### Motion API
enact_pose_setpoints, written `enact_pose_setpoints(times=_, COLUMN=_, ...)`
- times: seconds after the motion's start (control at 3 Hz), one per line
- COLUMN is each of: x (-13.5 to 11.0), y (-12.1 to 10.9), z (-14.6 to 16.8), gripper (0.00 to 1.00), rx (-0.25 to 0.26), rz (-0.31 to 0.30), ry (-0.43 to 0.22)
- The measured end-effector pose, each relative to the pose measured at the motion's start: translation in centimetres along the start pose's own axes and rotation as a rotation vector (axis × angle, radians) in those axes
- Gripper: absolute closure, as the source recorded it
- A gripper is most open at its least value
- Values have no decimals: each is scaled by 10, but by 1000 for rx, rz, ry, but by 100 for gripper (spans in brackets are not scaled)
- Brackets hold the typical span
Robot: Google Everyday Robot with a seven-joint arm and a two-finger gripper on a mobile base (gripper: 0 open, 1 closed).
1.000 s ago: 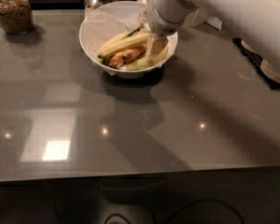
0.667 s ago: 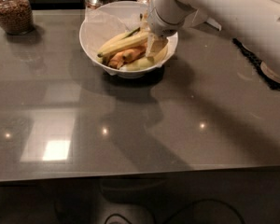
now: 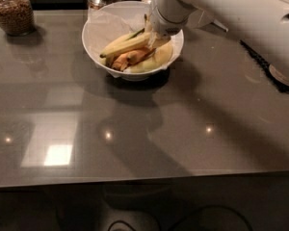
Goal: Pick banana from white bowl
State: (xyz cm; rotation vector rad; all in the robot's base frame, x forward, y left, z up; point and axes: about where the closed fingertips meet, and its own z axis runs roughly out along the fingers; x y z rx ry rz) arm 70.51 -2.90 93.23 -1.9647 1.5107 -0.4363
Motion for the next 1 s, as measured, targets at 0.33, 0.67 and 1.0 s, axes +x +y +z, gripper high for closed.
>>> enact_pose_setpoints(times=0.33, x=3, y=-2, z=-15, gripper=100, rx=6, rz=28, ry=-1)
enact_pose_setpoints(times=0.67, x=13, y=4, z=-39, gripper=100, rx=18, rz=86, ry=-53)
enact_pose_setpoints(times=1.0, x=24, y=29, z=-75, gripper=100, rx=32, rz=152, ry=-127)
